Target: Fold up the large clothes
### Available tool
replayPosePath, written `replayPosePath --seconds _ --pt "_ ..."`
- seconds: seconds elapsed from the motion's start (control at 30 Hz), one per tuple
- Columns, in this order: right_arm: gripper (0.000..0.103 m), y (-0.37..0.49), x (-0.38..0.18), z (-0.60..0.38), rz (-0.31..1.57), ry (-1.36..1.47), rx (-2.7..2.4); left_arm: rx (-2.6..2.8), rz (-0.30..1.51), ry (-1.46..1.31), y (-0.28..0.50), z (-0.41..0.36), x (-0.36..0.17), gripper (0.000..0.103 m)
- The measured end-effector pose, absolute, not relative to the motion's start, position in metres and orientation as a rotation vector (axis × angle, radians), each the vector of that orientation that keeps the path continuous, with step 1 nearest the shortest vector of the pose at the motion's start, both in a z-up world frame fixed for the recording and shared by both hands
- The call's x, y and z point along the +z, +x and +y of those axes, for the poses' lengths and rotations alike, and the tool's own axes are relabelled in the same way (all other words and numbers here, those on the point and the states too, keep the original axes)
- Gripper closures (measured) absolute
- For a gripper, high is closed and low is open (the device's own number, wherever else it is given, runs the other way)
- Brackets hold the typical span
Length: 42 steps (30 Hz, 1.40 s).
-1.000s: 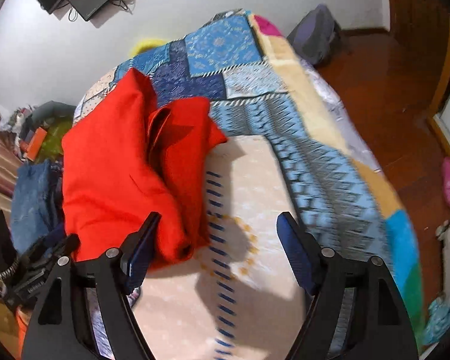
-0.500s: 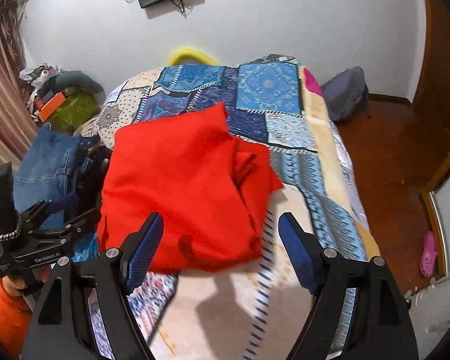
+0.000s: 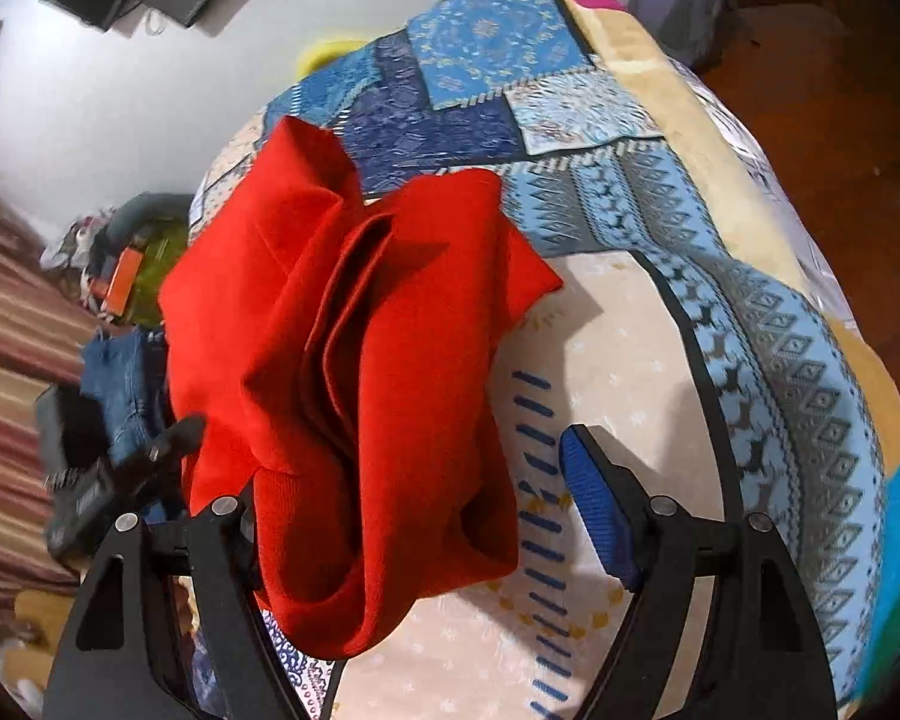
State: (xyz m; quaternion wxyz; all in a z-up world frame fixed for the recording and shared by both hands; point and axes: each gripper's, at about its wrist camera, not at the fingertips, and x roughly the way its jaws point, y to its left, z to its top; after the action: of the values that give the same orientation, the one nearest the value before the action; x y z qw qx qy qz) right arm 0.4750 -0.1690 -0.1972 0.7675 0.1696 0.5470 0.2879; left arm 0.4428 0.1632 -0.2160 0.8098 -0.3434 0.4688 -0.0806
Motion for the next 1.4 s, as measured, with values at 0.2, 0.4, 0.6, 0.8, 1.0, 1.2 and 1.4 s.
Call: replayPosePath --seconds 0.2,0.4,0.6,0.8,1.0,1.2,1.4 --pt "0.025 0.486 -0.199 -0.157 1.181 0.446 0.687 -0.256 1.041 -0.921 0.455 0.17 -0.248 0.005" --pt "0.062 0.491 -0.2 -0.15 1.201 0.518 0.683 -0.333 1.023 -0.99 0.45 0.172 -0.246 0.031" --pt "0.079 0.48 -0.187 -0.147 1.207 0.503 0.675 -0.296 0.999 -0.816 0.443 0.159 -0.206 0.057" --pt "0.08 0.457 -0.137 -0.129 1.126 0.425 0.712 -0.317 0.91 -0.742 0.424 0.175 -0.145 0.062" --pt "0.08 0.427 -0.069 -0.08 0.986 0.313 0.796 -0.309 0.776 -0.711 0.382 0.228 -0.079 0.063" --pt "0.08 0.406 -0.027 -0.01 0.893 0.25 0.915 -0.224 0.655 -0.655 0.332 0.297 -0.023 0.063" --pt "0.08 0.396 -0.018 0.078 0.852 0.247 1.023 -0.094 0.595 -0.635 0.293 0.367 -0.001 0.063"
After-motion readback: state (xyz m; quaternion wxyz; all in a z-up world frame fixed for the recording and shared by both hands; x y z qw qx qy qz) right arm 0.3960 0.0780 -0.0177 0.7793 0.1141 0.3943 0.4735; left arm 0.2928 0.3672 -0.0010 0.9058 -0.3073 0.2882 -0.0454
